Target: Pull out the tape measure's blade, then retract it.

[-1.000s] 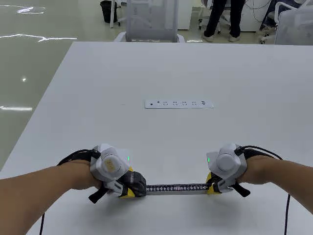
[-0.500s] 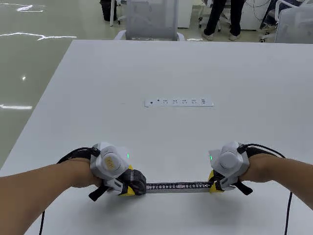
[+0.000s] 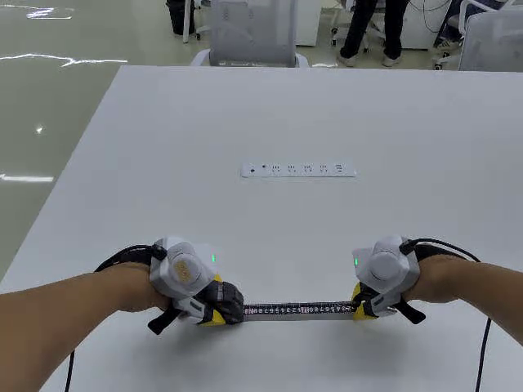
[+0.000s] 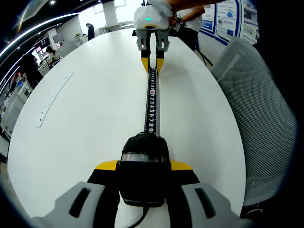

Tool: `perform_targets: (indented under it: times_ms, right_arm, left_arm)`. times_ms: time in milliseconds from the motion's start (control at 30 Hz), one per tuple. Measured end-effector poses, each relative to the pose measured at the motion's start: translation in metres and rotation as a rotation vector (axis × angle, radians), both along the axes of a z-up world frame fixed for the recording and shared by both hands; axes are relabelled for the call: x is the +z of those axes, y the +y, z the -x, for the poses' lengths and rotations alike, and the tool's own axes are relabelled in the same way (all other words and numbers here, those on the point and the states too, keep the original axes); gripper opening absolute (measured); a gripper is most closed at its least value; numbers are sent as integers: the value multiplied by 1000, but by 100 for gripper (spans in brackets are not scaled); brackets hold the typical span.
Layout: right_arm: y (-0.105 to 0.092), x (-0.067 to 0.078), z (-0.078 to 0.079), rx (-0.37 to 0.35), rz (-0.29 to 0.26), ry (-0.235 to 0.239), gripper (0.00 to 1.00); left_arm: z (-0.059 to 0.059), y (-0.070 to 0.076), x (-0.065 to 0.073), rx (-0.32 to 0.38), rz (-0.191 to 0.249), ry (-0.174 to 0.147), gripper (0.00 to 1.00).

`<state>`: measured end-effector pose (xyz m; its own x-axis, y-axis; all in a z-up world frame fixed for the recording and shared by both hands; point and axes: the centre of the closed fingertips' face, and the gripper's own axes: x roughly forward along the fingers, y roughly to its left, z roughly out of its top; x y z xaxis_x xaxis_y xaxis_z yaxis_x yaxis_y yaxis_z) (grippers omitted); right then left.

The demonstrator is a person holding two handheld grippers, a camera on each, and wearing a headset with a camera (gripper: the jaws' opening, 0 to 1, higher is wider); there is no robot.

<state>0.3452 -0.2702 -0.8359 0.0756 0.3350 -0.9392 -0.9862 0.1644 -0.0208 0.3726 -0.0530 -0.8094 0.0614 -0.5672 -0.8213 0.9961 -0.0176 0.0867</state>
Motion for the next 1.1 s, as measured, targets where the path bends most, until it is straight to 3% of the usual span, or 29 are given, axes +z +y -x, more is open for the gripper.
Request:
perform_targets:
  times_ms: [1100]
  right_arm:
    - [-14,-1,1,-20,-1,1,13]
  left_arm:
    - [-2,1,-1,3,1,1,33]
